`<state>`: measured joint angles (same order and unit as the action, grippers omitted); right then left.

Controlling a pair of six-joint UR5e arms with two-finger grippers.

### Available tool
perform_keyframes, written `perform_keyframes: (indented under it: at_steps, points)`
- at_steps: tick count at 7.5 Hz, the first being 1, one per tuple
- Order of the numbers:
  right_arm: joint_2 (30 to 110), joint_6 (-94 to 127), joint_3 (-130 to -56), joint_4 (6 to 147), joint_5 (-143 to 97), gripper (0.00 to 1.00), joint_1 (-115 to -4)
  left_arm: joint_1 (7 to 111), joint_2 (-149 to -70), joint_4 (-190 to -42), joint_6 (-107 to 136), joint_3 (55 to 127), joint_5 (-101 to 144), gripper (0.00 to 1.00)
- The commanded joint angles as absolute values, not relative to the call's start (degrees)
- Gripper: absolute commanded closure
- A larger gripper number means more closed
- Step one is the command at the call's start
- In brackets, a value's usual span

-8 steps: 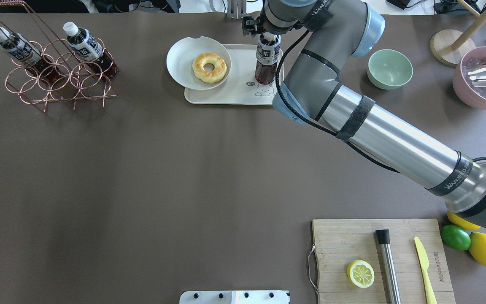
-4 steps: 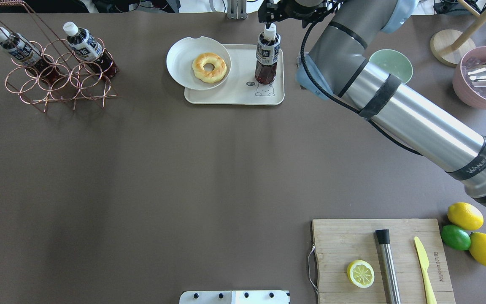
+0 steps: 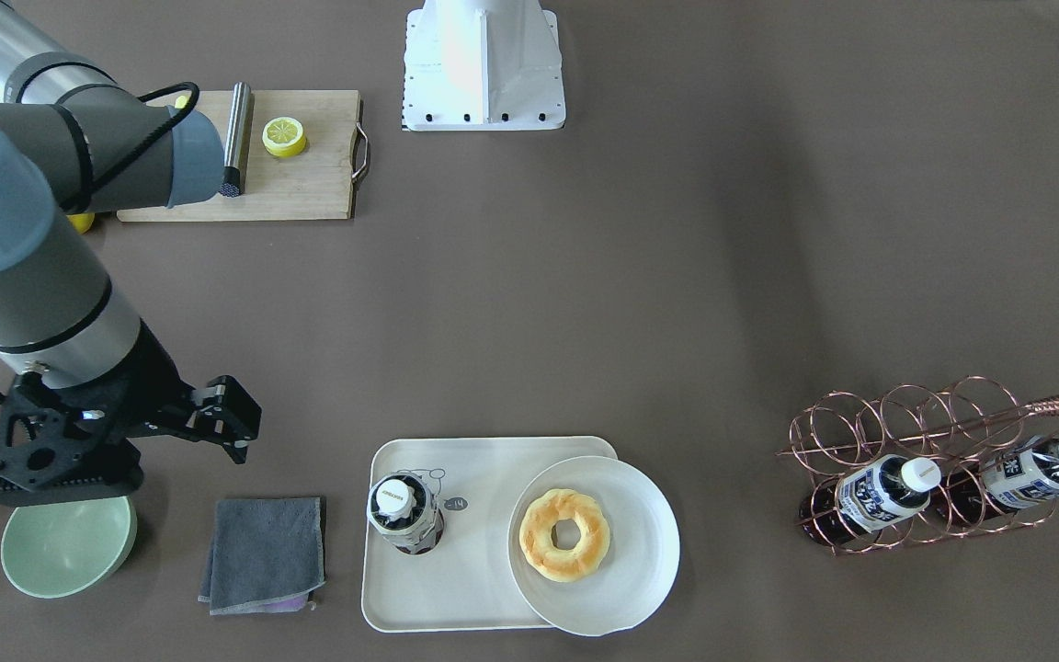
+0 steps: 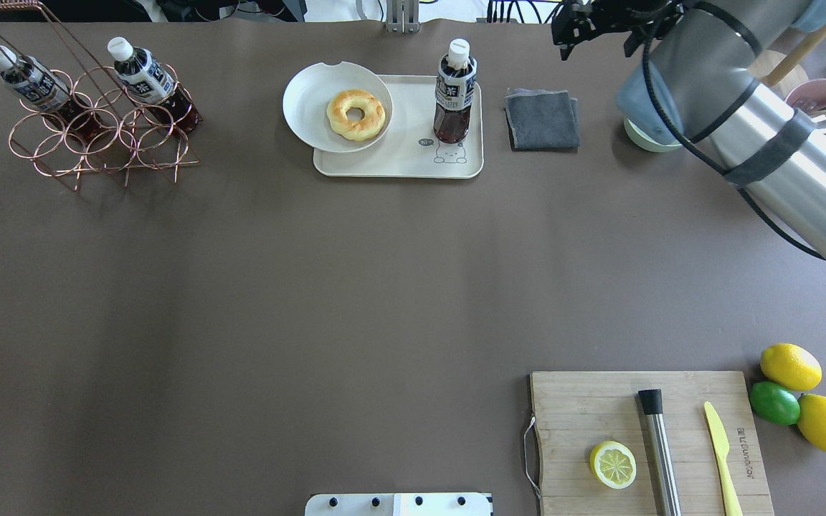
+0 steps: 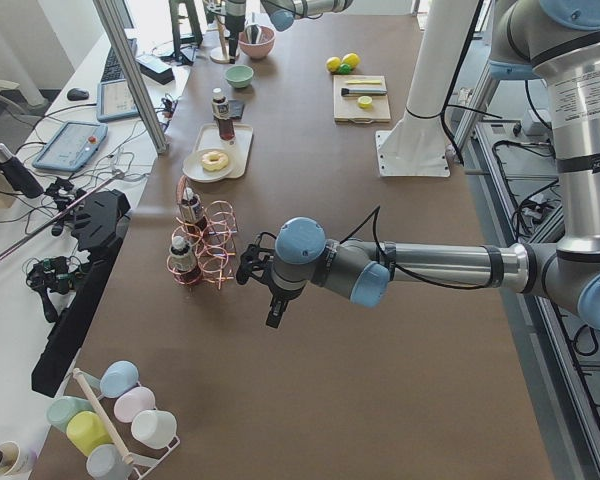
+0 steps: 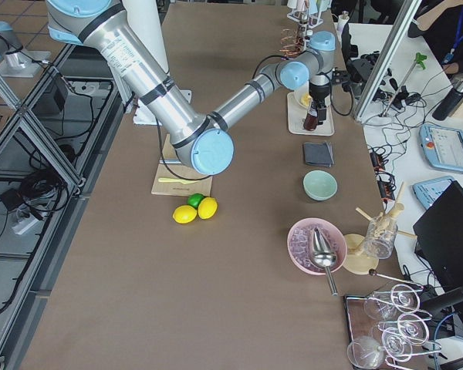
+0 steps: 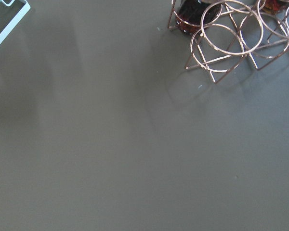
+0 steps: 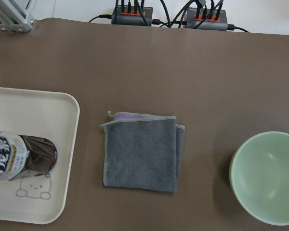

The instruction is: Place tea on tray

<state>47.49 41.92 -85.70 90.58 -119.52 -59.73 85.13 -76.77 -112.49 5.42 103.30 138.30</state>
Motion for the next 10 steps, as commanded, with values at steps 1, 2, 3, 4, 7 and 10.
perform_keyframes:
  at_steps: [1,2,3,4,7,10]
  points:
    - [58.1,30.0,-93.8,94.8,-124.3,0.0,-65.4,85.9,-77.2,-100.1,-4.9,103.5,137.2,0.02]
    - [61.1,28.6,-96.7,96.5,-126.2,0.0,-67.6,86.7,-79.8,-95.5,-7.3,103.6,136.1,0.02]
    - [61.3,28.4,-98.9,100.3,-128.8,0.0,-69.6,88.3,-82.0,-89.4,-13.0,103.5,134.8,0.02]
    - [61.9,26.7,-100.2,102.8,-128.9,0.0,-70.1,90.2,-85.5,-82.1,-17.9,103.6,134.6,0.02]
    - [77.2,14.1,-105.3,102.5,-127.9,0.0,-74.0,91.8,-83.9,-79.6,-20.7,102.1,130.7,0.02]
    - [89.6,-4.6,-104.4,102.1,-126.9,0.0,-83.2,92.4,-84.1,-80.0,-20.6,102.2,130.9,0.02]
